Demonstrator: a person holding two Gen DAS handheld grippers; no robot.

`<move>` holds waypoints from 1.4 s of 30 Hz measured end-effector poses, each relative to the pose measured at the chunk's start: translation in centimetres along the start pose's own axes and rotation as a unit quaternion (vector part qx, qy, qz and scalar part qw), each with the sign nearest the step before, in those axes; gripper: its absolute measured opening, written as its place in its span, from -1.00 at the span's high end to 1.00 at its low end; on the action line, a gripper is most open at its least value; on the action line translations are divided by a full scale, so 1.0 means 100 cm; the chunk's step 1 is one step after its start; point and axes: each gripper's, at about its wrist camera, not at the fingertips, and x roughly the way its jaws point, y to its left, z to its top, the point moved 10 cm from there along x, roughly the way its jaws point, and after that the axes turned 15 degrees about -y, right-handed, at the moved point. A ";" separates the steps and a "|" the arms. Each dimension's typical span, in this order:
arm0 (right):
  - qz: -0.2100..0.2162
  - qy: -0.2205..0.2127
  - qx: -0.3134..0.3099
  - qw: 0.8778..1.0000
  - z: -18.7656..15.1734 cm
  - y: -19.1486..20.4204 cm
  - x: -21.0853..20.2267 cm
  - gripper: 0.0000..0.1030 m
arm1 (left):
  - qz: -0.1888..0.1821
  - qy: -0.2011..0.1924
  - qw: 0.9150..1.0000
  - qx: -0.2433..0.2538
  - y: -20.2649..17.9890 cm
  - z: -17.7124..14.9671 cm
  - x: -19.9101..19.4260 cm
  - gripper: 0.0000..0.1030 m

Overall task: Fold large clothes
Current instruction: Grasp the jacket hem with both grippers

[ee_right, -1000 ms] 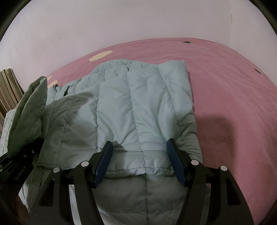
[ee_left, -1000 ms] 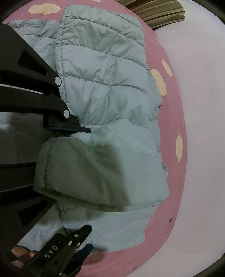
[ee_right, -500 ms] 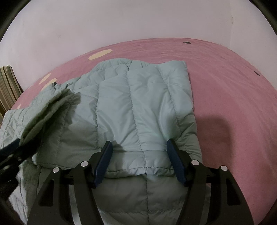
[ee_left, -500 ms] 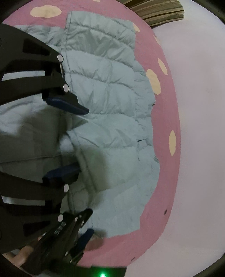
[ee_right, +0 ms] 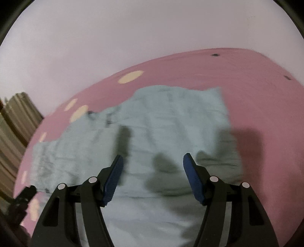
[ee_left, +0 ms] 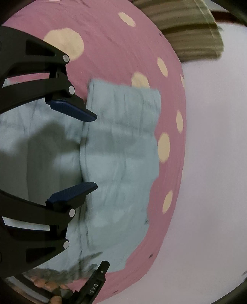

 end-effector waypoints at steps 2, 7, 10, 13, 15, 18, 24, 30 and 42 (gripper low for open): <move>0.014 0.015 0.004 1.000 -0.003 0.019 0.013 -0.26 | 0.016 -0.003 1.000 -0.010 0.020 0.003 0.000 -0.29; 0.025 0.060 0.006 0.998 -0.026 0.048 0.045 -0.15 | 0.044 -0.001 0.999 -0.025 0.053 0.006 0.005 -0.29; 0.036 0.081 -0.014 0.996 -0.039 0.061 0.052 0.59 | 0.052 0.000 0.998 -0.029 0.065 0.009 0.010 -0.29; 0.041 0.068 -0.023 0.997 -0.033 0.059 0.045 0.85 | 0.055 -0.003 0.998 -0.031 0.070 0.013 0.016 -0.29; 0.025 0.041 -0.031 0.998 -0.019 0.047 0.035 0.88 | 0.056 -0.003 0.998 -0.033 0.071 0.014 0.020 -0.30; -0.005 0.010 -0.043 0.999 0.000 0.022 0.025 0.88 | 0.055 0.000 0.998 -0.031 0.068 0.016 0.032 -0.31; -0.058 0.004 -0.041 0.997 0.017 -0.043 0.022 0.88 | 0.050 0.029 0.998 0.006 0.040 0.006 0.075 -0.31; -0.070 0.032 -0.033 0.996 0.004 -0.074 0.037 0.88 | 0.052 0.069 0.996 0.031 0.025 -0.016 0.105 -0.32; -0.068 0.027 -0.037 0.997 0.007 -0.072 0.026 0.83 | 0.047 0.082 0.995 0.020 0.029 -0.016 0.100 -0.43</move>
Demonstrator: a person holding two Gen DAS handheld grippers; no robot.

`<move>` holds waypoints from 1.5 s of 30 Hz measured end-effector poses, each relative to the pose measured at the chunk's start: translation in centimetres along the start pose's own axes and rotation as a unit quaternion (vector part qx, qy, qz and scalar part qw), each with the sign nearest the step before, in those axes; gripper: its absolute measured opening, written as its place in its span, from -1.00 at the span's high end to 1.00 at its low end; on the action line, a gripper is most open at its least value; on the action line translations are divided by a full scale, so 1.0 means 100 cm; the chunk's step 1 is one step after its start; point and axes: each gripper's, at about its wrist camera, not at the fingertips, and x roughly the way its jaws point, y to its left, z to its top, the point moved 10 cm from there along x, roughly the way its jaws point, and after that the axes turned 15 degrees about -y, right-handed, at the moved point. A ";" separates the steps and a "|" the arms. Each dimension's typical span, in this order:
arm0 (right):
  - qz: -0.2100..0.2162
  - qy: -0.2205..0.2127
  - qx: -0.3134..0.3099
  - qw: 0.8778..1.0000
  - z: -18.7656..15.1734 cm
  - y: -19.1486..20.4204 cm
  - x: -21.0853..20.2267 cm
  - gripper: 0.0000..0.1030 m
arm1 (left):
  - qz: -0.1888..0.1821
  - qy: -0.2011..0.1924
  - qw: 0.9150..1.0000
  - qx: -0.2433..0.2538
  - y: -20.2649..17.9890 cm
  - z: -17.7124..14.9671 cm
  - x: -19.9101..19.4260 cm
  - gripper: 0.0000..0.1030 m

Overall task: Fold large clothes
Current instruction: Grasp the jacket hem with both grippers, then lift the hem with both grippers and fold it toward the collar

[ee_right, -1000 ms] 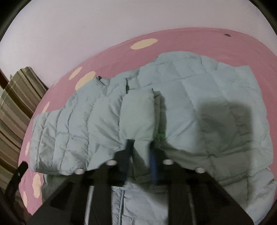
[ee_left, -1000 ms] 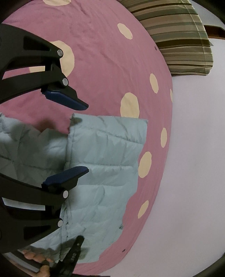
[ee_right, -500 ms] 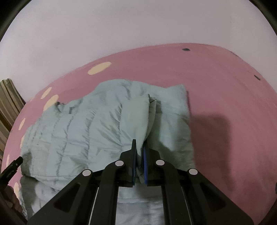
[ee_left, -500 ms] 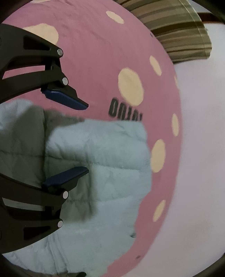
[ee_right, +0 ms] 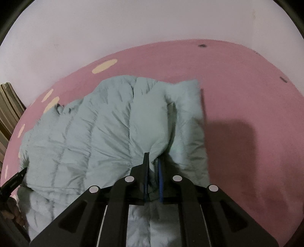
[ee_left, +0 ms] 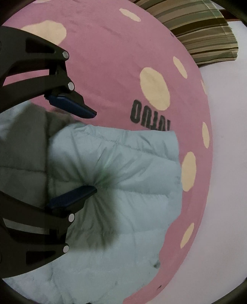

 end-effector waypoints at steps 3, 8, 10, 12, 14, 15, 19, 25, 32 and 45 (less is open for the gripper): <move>0.001 -0.033 -0.010 0.999 0.021 0.005 -0.020 0.28 | -0.016 -0.038 0.999 0.001 -0.004 0.021 -0.021 -0.43; 0.008 -0.060 -0.029 0.998 0.047 0.029 -0.010 -0.13 | -0.030 -0.060 0.998 0.002 -0.021 0.049 -0.007 -0.45; 0.018 -0.062 -0.030 0.997 0.051 0.041 -0.001 -0.13 | -0.028 -0.057 0.998 0.003 -0.027 0.050 0.010 -0.45; 0.030 -0.055 -0.030 0.998 0.051 0.052 0.014 -0.13 | -0.020 -0.051 0.998 0.011 -0.030 0.048 0.024 -0.45; 0.028 -0.044 -0.039 0.998 0.048 0.057 0.029 -0.13 | -0.012 -0.043 0.999 0.020 -0.032 0.044 0.038 -0.46; 0.025 -0.037 -0.046 0.998 0.044 0.058 0.036 -0.13 | -0.009 -0.038 0.999 0.022 -0.032 0.042 0.043 -0.51; 0.007 0.005 -0.068 0.998 0.021 0.053 0.064 -0.14 | -0.011 -0.019 1.000 0.014 -0.031 0.033 0.058 -0.58; -0.001 0.014 -0.091 0.996 0.005 0.054 0.075 -0.17 | -0.021 -0.001 1.000 0.009 -0.033 0.020 0.074 -0.66; 0.011 -0.019 -0.083 0.996 0.020 0.056 0.035 -0.16 | -0.030 -0.012 0.999 -0.024 -0.021 0.031 0.035 -0.64; 0.008 0.007 -0.082 0.997 -0.025 0.043 0.036 -0.20 | -0.030 0.005 1.000 -0.001 -0.024 -0.008 0.034 -0.69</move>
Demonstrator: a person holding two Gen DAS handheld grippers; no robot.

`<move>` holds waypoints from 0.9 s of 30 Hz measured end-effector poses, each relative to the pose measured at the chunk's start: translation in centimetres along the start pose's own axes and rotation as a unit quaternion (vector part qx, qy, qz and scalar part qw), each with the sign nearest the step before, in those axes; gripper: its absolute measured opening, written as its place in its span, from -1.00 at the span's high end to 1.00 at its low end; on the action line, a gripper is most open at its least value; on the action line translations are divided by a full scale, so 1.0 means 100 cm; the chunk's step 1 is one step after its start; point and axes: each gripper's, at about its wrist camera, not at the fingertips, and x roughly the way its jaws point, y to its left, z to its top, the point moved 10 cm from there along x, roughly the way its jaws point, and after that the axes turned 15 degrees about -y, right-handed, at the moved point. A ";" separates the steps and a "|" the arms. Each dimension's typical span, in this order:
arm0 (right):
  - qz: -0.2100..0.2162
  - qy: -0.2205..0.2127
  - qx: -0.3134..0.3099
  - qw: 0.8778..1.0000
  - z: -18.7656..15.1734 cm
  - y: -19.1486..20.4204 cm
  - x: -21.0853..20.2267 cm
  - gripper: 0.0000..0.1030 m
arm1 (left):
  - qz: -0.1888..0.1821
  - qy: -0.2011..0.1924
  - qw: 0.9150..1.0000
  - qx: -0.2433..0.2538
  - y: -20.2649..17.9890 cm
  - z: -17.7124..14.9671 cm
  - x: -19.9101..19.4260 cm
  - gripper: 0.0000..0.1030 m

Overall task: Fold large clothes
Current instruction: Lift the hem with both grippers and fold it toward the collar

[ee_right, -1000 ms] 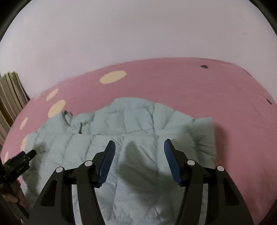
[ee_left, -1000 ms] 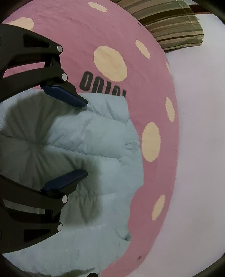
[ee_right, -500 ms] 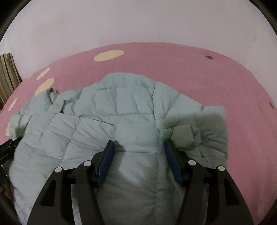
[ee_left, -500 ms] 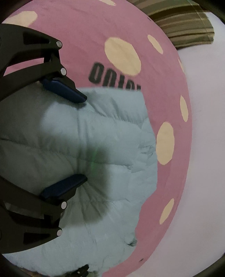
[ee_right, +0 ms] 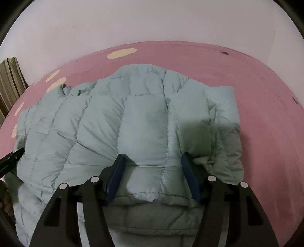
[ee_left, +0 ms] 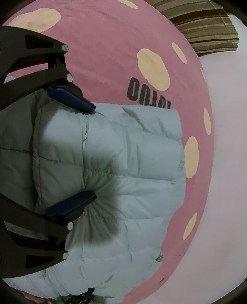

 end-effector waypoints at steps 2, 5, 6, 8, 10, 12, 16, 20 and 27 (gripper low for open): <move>-0.008 -0.003 -0.010 1.000 -0.001 0.002 0.001 -0.20 | -0.001 0.002 1.000 -0.004 0.001 -0.003 0.004 -0.73; -0.011 -0.005 -0.014 1.000 -0.001 0.002 0.002 -0.21 | 0.002 0.000 1.000 -0.001 0.001 -0.004 0.005 -0.75; -0.010 -0.005 -0.013 1.000 -0.001 0.002 0.002 -0.21 | 0.003 -0.001 1.000 0.001 0.001 -0.004 0.005 -0.75; -0.012 -0.006 -0.016 1.000 -0.001 0.003 0.002 -0.21 | 0.004 -0.003 1.000 0.002 0.001 -0.005 0.005 -0.75; -0.015 -0.007 -0.019 1.000 -0.002 0.004 0.002 -0.21 | 0.006 -0.004 1.000 0.004 0.001 -0.005 0.005 -0.75; -0.015 -0.007 -0.020 1.000 -0.001 0.004 0.003 -0.21 | 0.008 -0.006 1.000 0.006 0.000 -0.005 0.006 -0.75; -0.015 -0.007 -0.020 1.000 0.000 0.003 0.004 -0.21 | 0.008 -0.006 1.000 0.007 0.001 -0.005 0.006 -0.75; -0.015 -0.009 -0.020 1.000 0.000 0.004 0.003 -0.21 | 0.011 -0.006 1.000 0.011 0.001 -0.005 0.004 -0.75; -0.015 -0.021 -0.004 1.000 0.010 -0.002 -0.018 -0.23 | 0.016 -0.005 1.000 0.014 0.003 0.001 -0.005 -0.75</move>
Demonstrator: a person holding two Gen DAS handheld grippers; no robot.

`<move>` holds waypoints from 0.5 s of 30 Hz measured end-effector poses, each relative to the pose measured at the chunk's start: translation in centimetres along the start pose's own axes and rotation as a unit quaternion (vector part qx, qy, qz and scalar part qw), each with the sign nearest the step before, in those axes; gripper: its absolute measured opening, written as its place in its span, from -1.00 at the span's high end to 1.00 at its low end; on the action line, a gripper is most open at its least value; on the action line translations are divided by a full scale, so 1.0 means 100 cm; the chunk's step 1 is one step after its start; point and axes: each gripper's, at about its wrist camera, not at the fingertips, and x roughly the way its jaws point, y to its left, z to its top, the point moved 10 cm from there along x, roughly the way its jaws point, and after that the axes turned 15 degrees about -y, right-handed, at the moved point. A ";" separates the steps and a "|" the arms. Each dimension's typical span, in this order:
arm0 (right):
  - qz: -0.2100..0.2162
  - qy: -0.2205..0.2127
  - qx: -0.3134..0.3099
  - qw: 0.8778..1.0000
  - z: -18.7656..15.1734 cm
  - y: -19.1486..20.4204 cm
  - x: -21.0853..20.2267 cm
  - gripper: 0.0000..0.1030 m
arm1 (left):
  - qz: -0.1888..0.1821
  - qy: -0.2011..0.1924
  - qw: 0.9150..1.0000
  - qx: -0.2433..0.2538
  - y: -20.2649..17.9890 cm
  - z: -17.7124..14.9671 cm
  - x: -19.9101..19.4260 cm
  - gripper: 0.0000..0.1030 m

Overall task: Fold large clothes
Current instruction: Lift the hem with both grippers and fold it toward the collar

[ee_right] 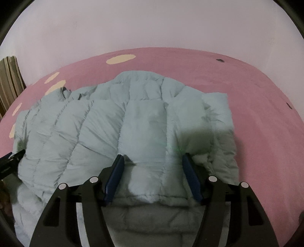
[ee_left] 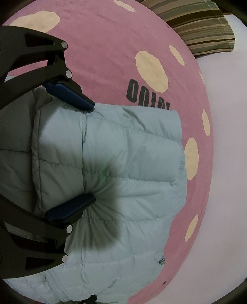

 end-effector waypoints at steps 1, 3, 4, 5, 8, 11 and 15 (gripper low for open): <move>-0.001 -0.002 0.003 1.000 0.001 -0.002 -0.005 -0.23 | 0.001 0.001 1.000 0.000 0.001 0.001 -0.002 -0.75; -0.001 -0.006 0.010 1.000 0.002 -0.007 -0.020 -0.23 | -0.001 -0.001 1.000 -0.001 0.003 0.002 -0.012 -0.75; 0.000 -0.007 0.012 1.000 0.003 -0.009 -0.027 -0.23 | -0.004 -0.002 1.000 -0.003 0.004 0.003 -0.018 -0.75; 0.000 -0.011 0.014 1.000 0.003 -0.014 -0.037 -0.24 | -0.011 -0.005 1.000 -0.007 0.006 0.003 -0.028 -0.75; 0.002 -0.015 0.025 1.000 -0.002 -0.027 -0.066 -0.25 | -0.025 -0.017 0.999 -0.015 0.016 0.001 -0.056 -0.75; 0.003 -0.016 0.042 0.999 -0.014 -0.039 -0.095 -0.33 | -0.039 -0.021 0.998 -0.035 0.036 -0.012 -0.087 -0.75; -0.001 -0.005 0.040 0.999 -0.048 -0.058 -0.136 -0.34 | -0.050 -0.007 0.997 -0.061 0.066 -0.050 -0.129 -0.75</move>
